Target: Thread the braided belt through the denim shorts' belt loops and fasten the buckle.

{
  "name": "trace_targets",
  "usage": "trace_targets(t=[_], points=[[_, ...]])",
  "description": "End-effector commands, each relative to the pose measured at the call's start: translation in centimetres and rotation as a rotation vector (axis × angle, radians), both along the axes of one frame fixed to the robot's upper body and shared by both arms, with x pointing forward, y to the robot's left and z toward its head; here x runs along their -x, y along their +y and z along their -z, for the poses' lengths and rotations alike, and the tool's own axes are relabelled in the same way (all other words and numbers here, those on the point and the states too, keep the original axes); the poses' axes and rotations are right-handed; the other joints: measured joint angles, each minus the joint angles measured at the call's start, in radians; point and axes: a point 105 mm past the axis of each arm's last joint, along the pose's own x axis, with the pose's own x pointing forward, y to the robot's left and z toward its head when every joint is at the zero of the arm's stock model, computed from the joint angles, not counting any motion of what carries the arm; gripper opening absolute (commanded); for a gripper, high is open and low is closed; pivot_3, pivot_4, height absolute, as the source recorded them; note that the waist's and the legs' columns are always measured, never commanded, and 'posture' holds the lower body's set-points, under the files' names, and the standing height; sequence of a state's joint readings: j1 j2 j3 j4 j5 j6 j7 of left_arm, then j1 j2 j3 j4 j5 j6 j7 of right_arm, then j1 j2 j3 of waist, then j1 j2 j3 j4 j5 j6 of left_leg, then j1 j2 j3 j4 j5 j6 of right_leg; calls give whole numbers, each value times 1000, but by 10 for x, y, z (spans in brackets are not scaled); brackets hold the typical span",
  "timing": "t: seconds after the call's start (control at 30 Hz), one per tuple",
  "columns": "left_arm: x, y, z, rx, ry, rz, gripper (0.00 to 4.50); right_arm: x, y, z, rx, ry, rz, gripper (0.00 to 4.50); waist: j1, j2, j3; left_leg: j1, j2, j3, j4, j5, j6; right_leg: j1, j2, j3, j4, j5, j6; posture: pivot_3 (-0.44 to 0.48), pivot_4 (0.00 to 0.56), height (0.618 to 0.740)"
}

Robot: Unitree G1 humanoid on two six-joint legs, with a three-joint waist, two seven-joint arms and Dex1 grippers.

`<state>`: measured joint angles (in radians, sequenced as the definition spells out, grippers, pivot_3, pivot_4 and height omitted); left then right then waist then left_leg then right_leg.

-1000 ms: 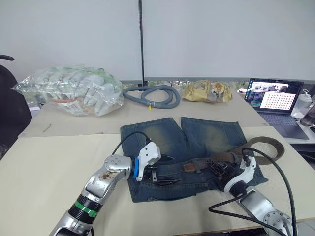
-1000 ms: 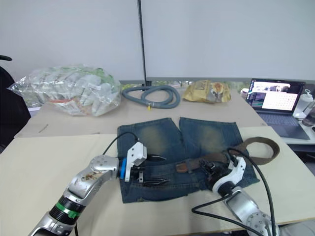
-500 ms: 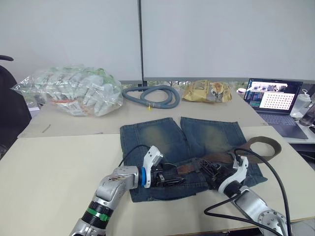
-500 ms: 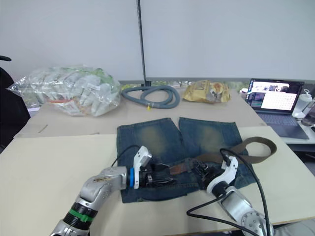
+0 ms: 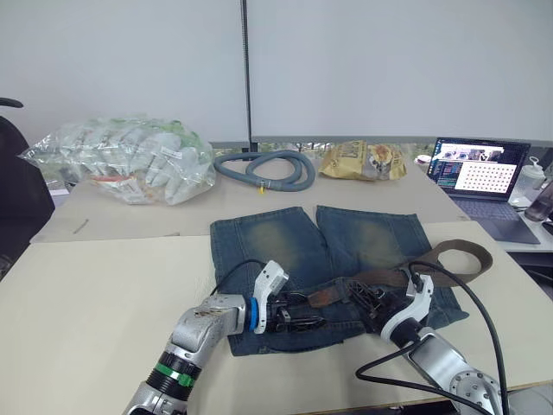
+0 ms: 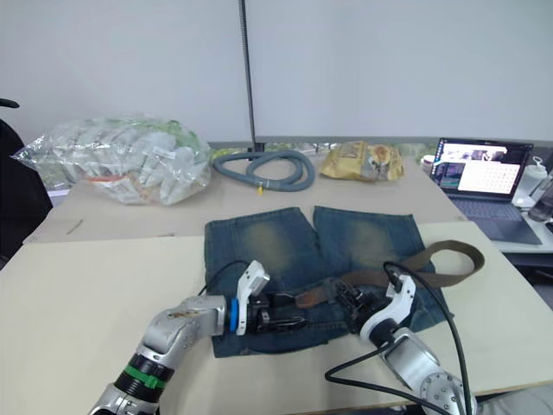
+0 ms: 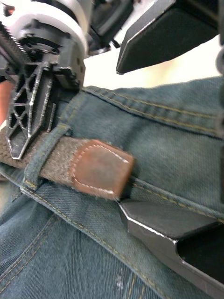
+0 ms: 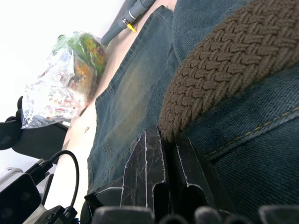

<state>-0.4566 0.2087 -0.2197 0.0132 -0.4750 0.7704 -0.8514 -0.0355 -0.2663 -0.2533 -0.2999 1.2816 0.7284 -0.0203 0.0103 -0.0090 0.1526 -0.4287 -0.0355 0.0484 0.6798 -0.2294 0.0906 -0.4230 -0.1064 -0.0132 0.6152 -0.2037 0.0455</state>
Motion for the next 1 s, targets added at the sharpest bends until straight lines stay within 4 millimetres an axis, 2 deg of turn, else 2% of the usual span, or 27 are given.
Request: trace_targets(t=[0.03,0.07,0.13,0.5,0.53,0.63,0.73,1.0], points=[[-1,-6,-16,59,10,-7,4472,2,5,-15,-5,-72,-29,0,0,0,0,0,0,0,0,0,0,0,0,0,0,0,0,0,150,740],[-2,-6,-18,73,22,-18,4472,3,5,-15,-5,-71,-29,0,0,0,0,0,0,0,0,0,0,0,0,0,0,0,0,0,150,740],[-3,-9,-22,106,46,-25,3919,3,5,-14,-3,-69,-25,0,0,0,0,0,0,0,0,0,0,0,1,0,0,0,0,0,150,740],[-1,-11,-19,89,36,-24,231,6,6,-12,2,-69,-21,0,1,0,0,0,0,0,0,0,0,0,2,0,0,0,0,0,150,740],[-1,-11,-19,87,33,-27,78,6,6,-12,2,-69,-21,0,1,0,0,0,0,0,0,0,0,0,2,0,0,0,0,0,150,740],[-2,-9,-19,80,27,-37,78,6,-6,-16,18,-86,24,0,2,0,0,0,0,0,0,0,0,0,2,0,0,0,0,0,150,740],[-3,-2,-18,63,12,-46,0,11,-21,-31,5,-148,34,1027,4,0,0,0,-1,0,0,0,0,0,1,0,0,0,0,0,150,740],[-4,23,-24,1,-52,-43,0,35,-53,-60,172,-271,-64,3786,2,0,0,0,0,0,0,0,0,0,0,0,0,0,0,0,150,740]])
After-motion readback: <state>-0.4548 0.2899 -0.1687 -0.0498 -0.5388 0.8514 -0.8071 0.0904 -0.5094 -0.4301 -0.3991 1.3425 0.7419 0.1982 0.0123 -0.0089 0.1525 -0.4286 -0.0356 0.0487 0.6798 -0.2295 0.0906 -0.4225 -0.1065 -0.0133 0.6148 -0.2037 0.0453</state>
